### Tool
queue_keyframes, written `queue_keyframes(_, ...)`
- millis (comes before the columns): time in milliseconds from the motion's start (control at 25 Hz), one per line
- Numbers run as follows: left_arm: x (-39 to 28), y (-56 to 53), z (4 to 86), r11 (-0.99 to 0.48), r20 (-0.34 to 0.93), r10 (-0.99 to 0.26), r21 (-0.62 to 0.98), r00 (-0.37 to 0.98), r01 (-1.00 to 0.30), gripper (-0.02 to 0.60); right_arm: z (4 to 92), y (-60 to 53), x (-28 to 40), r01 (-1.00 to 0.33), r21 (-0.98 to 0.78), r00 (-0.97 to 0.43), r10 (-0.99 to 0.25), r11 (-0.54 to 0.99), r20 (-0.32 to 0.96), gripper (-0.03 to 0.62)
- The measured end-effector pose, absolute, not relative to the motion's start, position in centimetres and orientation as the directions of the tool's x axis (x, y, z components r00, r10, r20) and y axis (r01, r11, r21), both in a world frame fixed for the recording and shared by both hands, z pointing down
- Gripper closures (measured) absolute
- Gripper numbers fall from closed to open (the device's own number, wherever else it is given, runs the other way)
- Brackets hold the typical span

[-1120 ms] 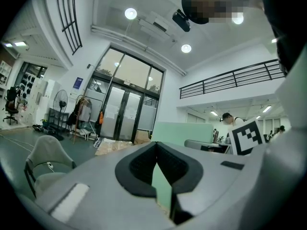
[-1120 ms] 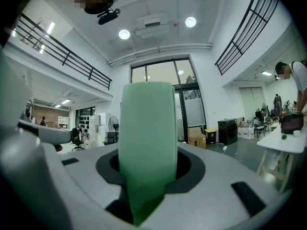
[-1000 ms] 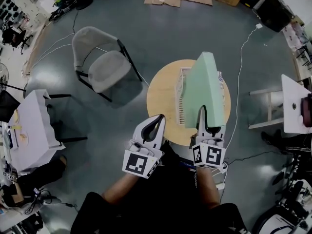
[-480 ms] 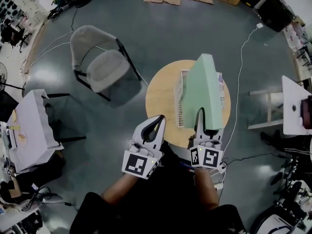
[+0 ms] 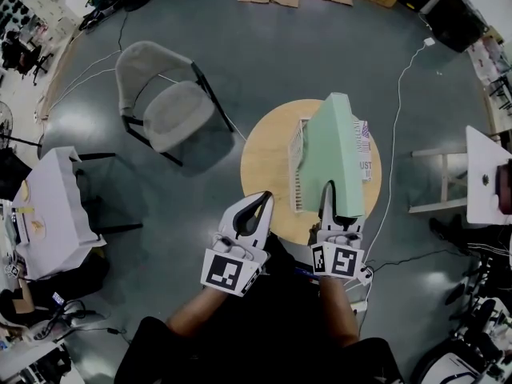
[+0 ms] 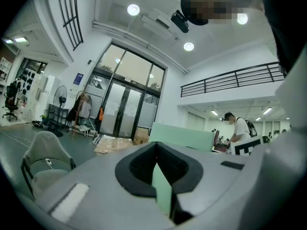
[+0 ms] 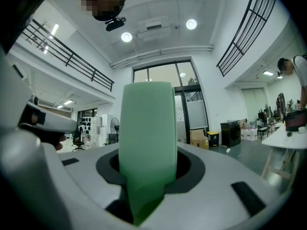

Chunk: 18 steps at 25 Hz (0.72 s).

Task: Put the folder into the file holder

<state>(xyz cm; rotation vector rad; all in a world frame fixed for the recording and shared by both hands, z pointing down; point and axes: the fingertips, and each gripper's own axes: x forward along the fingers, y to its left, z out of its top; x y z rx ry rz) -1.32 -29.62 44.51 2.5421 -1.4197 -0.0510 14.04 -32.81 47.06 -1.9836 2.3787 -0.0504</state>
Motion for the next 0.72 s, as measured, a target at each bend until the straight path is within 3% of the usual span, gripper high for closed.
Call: queue_keyframes(720, -0.7, -30.1, 44.9, -0.513, 0.088, -0.837, 0.220, 0.541, -0.830, 0.578, 48.9, -32.3, 14.1, -0.978, -0.024, -0.206, -0.977, 0.207, -0.047, 0.453)
